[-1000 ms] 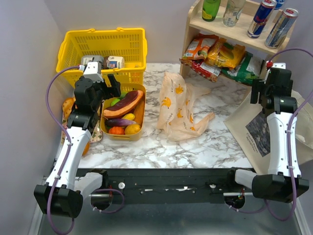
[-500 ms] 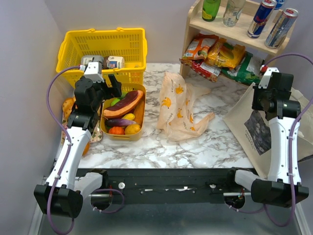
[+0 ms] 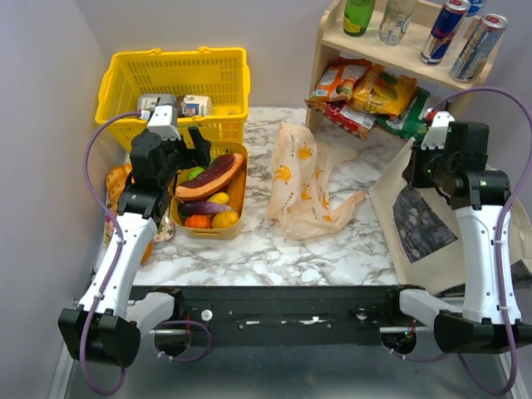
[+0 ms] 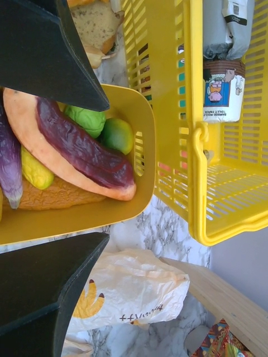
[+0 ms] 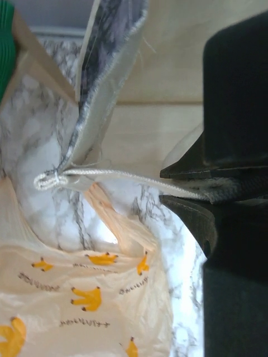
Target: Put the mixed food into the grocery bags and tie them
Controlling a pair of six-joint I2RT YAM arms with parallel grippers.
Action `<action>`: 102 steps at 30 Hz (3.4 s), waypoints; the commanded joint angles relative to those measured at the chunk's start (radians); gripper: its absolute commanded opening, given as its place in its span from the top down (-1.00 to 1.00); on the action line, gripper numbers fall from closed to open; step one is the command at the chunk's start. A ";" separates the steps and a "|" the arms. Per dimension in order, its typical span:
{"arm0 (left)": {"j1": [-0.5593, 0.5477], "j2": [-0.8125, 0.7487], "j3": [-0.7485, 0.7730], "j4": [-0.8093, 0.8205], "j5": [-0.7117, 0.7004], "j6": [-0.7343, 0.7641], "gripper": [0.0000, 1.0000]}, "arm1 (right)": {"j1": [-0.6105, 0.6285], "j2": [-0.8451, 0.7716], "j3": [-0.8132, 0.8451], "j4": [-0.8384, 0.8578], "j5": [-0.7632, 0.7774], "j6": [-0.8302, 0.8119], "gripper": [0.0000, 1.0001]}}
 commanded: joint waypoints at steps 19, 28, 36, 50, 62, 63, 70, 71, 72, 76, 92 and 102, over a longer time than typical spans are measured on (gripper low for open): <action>-0.082 0.026 0.012 0.055 0.142 -0.100 -0.98 | 0.530 0.115 -0.062 0.074 -0.173 0.050 0.70; -0.162 0.125 0.090 0.099 0.376 -0.315 -0.97 | 0.803 0.157 -0.122 0.441 -0.268 -0.085 0.95; -0.165 0.158 0.101 0.136 0.465 -0.411 -0.98 | 0.869 0.229 -0.149 0.622 -0.322 -0.125 0.99; -0.314 0.306 0.194 0.098 0.545 -0.339 -0.97 | 0.905 0.244 -0.169 0.662 -0.305 -0.128 0.92; -0.429 0.458 0.378 -0.235 0.446 -0.089 -0.19 | 0.908 0.180 -0.251 0.678 -0.257 -0.110 0.72; -0.429 0.458 0.375 -0.236 0.409 -0.080 -0.01 | 0.908 0.155 -0.257 0.678 -0.242 -0.102 0.48; -0.429 0.372 0.296 -0.186 0.220 -0.039 1.00 | 0.906 0.020 -0.226 0.575 -0.008 0.057 -0.52; -0.429 0.356 0.280 -0.175 0.208 -0.031 1.00 | 0.905 0.010 -0.190 0.555 0.032 0.065 -0.59; -0.429 0.343 0.265 -0.165 0.200 -0.024 1.00 | 0.905 0.000 -0.171 0.511 0.075 0.111 -0.70; -0.429 0.286 0.204 -0.129 0.188 0.007 1.00 | 0.866 -0.006 -0.062 0.399 0.216 0.209 -0.71; -0.435 0.267 0.173 -0.117 0.192 -0.005 1.00 | 0.653 0.016 -0.207 0.063 0.012 0.318 -0.21; -0.438 0.272 0.171 -0.118 0.178 -0.002 1.00 | 0.685 -0.116 -0.133 0.055 -0.111 0.432 -0.72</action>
